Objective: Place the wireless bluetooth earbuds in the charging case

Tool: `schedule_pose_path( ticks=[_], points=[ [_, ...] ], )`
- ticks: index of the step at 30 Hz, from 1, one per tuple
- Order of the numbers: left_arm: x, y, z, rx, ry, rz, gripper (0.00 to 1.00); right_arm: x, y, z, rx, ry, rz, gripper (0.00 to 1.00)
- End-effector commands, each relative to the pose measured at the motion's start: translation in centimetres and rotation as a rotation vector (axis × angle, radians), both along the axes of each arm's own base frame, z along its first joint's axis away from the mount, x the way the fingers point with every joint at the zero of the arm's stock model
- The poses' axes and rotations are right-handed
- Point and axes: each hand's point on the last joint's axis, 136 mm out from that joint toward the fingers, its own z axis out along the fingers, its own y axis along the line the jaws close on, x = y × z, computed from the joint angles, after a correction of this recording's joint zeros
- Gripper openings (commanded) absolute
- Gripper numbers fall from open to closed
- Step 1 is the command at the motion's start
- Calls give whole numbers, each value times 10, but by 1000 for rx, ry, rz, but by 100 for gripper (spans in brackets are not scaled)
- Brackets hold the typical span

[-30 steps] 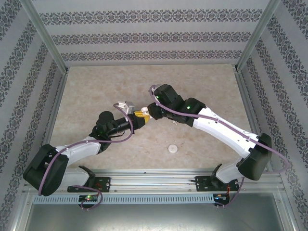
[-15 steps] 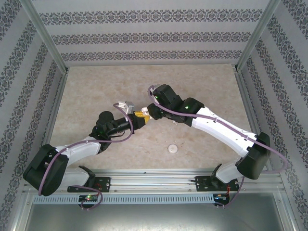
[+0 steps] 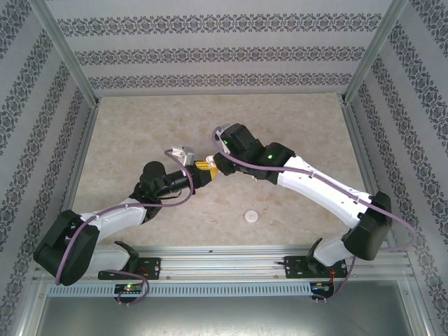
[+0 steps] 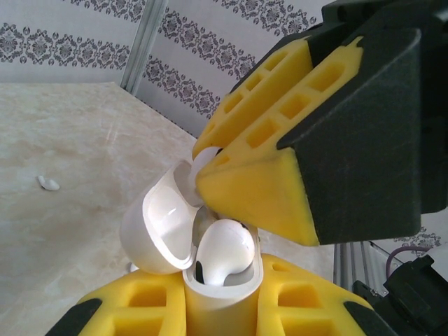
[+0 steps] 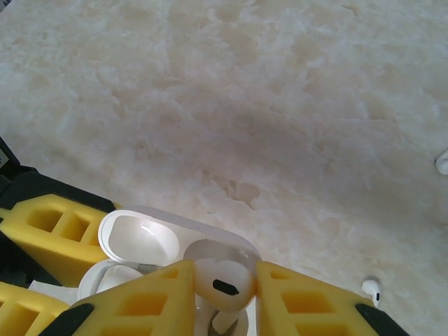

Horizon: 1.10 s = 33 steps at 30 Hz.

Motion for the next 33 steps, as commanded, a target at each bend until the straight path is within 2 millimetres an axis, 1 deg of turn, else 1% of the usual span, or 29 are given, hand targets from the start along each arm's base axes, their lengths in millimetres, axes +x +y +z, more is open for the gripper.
schedule_pose_path(
  ticks=[1,8,16,21,27,33],
  points=[
    [0,1,38,-71,-99,-6,0,-4,-2,-8,-47,-7,16,25],
    [2,1,38,-74,-98,1,0,-11,3,-13,-58,5,44,25],
    [3,2,37,-77,-97,10,0,-21,4,-13,-39,25,53,29],
    [4,2,36,-80,-95,10,0,-25,8,-6,15,40,53,32],
    [3,2,37,-82,-97,5,0,-26,9,-1,36,50,44,36],
    [0,3,38,-76,-100,4,0,-26,7,11,52,41,28,41]
  ],
)
